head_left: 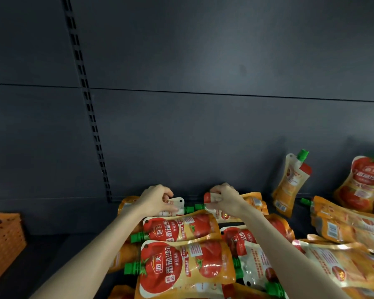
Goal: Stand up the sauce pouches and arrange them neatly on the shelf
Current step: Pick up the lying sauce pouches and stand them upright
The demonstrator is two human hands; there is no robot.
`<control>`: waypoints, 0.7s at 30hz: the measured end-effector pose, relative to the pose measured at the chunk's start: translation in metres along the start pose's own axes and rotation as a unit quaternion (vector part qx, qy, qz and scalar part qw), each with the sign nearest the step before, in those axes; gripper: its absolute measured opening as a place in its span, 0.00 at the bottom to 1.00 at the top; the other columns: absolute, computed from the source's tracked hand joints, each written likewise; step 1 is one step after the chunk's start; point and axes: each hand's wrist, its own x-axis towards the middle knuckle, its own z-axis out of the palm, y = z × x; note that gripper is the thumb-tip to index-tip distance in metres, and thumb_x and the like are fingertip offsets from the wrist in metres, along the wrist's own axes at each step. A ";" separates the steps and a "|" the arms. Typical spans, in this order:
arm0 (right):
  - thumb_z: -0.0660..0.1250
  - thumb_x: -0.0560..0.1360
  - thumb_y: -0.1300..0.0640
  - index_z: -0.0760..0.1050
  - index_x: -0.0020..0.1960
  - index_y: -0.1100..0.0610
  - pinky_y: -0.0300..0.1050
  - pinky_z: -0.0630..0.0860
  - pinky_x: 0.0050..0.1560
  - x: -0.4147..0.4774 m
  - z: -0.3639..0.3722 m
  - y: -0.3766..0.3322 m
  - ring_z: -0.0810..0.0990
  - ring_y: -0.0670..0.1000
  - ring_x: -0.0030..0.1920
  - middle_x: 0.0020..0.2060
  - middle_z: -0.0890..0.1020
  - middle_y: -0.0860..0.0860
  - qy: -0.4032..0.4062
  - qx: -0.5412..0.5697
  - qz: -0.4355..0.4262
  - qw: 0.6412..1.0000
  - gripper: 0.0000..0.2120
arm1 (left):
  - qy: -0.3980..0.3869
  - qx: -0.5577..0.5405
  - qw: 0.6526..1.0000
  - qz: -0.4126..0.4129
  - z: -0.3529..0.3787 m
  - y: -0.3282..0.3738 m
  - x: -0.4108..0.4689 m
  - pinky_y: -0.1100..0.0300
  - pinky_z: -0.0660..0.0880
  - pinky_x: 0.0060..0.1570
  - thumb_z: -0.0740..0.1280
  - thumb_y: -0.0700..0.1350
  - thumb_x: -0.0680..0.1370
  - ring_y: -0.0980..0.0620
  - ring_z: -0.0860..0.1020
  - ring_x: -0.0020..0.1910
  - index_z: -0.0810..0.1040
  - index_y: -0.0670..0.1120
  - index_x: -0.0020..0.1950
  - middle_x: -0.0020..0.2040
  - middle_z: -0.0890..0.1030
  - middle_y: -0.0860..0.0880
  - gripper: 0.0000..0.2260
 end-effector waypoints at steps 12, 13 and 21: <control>0.69 0.74 0.63 0.76 0.41 0.55 0.39 0.75 0.41 -0.007 -0.034 -0.009 0.79 0.44 0.38 0.37 0.80 0.48 0.124 0.166 -0.117 0.971 0.06 | 0.108 -0.151 0.980 0.067 -0.033 0.010 -0.001 0.51 0.79 0.45 0.76 0.45 0.67 0.52 0.80 0.41 0.72 0.51 0.42 0.41 0.81 0.51 0.13; 0.69 0.74 0.64 0.75 0.39 0.53 0.39 0.76 0.40 -0.007 -0.040 -0.013 0.79 0.44 0.36 0.35 0.81 0.47 0.142 0.212 -0.122 0.959 0.08 | 0.122 -0.165 0.976 0.075 -0.036 0.012 -0.003 0.49 0.77 0.44 0.76 0.46 0.68 0.50 0.80 0.39 0.72 0.50 0.42 0.39 0.81 0.49 0.13; 0.68 0.74 0.65 0.74 0.39 0.56 0.46 0.79 0.41 -0.009 -0.053 -0.022 0.82 0.51 0.39 0.36 0.82 0.54 0.232 0.403 -0.140 0.874 0.08 | 0.278 -0.290 0.912 0.076 -0.038 0.033 -0.009 0.59 0.78 0.43 0.74 0.41 0.70 0.60 0.81 0.43 0.74 0.51 0.47 0.42 0.83 0.55 0.12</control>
